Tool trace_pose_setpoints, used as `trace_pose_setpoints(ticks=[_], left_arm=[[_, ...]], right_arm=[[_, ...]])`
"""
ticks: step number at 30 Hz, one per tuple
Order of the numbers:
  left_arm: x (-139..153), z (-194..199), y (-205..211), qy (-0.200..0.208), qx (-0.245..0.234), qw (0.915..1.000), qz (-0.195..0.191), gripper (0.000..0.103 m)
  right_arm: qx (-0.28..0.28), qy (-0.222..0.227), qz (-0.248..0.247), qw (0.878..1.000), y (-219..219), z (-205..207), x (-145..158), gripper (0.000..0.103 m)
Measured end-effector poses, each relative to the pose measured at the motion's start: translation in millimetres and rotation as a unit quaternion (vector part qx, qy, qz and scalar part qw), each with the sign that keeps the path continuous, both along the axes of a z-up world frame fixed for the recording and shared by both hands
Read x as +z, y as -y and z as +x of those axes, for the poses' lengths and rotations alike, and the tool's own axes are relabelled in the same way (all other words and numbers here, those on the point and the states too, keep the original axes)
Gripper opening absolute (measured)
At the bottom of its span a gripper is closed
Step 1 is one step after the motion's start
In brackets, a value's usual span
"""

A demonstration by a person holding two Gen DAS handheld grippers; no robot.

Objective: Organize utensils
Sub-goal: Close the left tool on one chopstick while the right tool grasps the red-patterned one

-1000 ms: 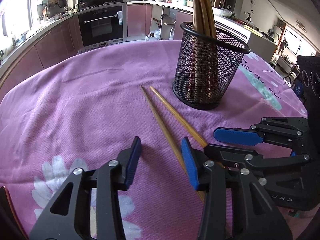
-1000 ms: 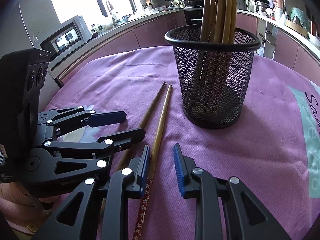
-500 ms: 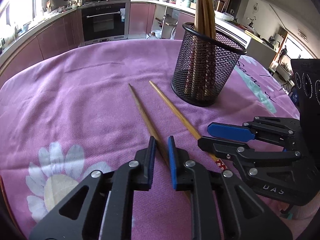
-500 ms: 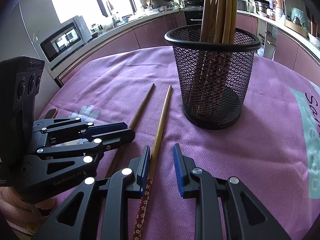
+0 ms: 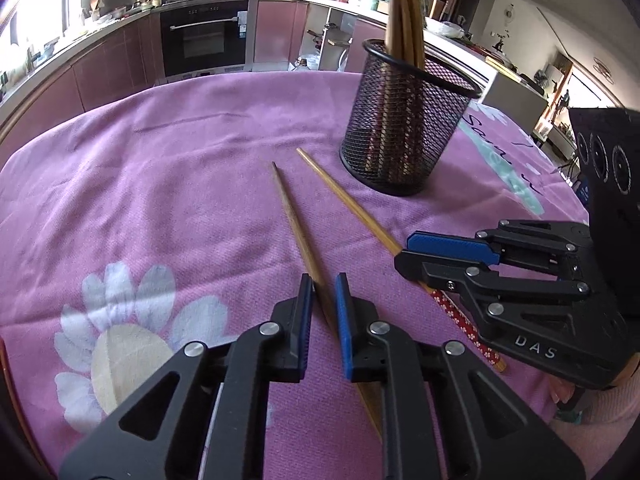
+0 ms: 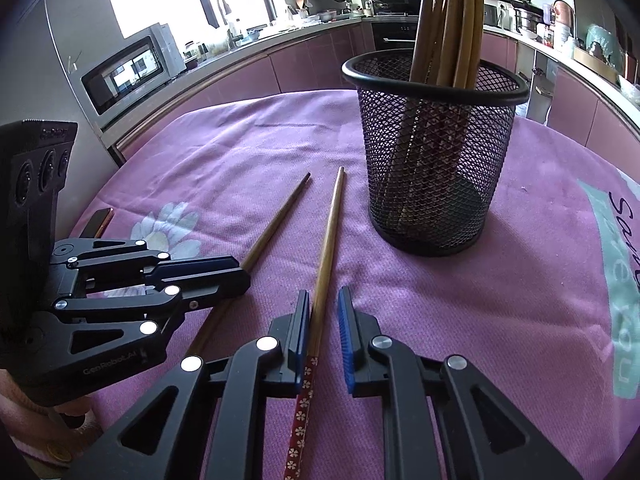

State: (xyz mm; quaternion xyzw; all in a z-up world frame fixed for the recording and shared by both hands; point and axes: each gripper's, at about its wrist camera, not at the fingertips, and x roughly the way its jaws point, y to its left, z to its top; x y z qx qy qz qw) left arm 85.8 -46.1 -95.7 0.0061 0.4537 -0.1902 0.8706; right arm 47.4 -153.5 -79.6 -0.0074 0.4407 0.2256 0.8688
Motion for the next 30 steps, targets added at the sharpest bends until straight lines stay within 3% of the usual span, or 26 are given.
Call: trace_pose_setpoints(ticks=[4, 13, 16, 21, 30], left_arm=[[0.7, 4.4, 0.8, 0.002, -0.001, 1.0000, 0.006, 0.021], [-0.2, 13.8, 7.3, 0.009, 0.002, 0.9997, 0.021, 0.021], [-0.4, 15.2, 9.0, 0.013, 0.006, 0.9996, 0.026, 0.016], [-0.5, 15.5, 7.8, 0.012, 0.013, 0.9996, 0.020, 0.012], [1.6, 10.5, 1.8, 0.010, 0.016, 0.9998, -0.001, 0.008]], right_arm=[[-0.001, 0.002, -0.006, 1.000, -1.0, 2.5, 0.1, 0.013], [0.002, 0.019, -0.036, 0.999, -14.8, 11.8, -0.3, 0.014], [0.001, 0.021, -0.039, 0.999, -16.6, 13.8, -0.2, 0.011], [-0.005, 0.017, -0.026, 1.000, -13.1, 13.7, 0.3, 0.005], [-0.012, 0.001, 0.032, 0.999, 4.2, 10.9, 5.4, 0.005]])
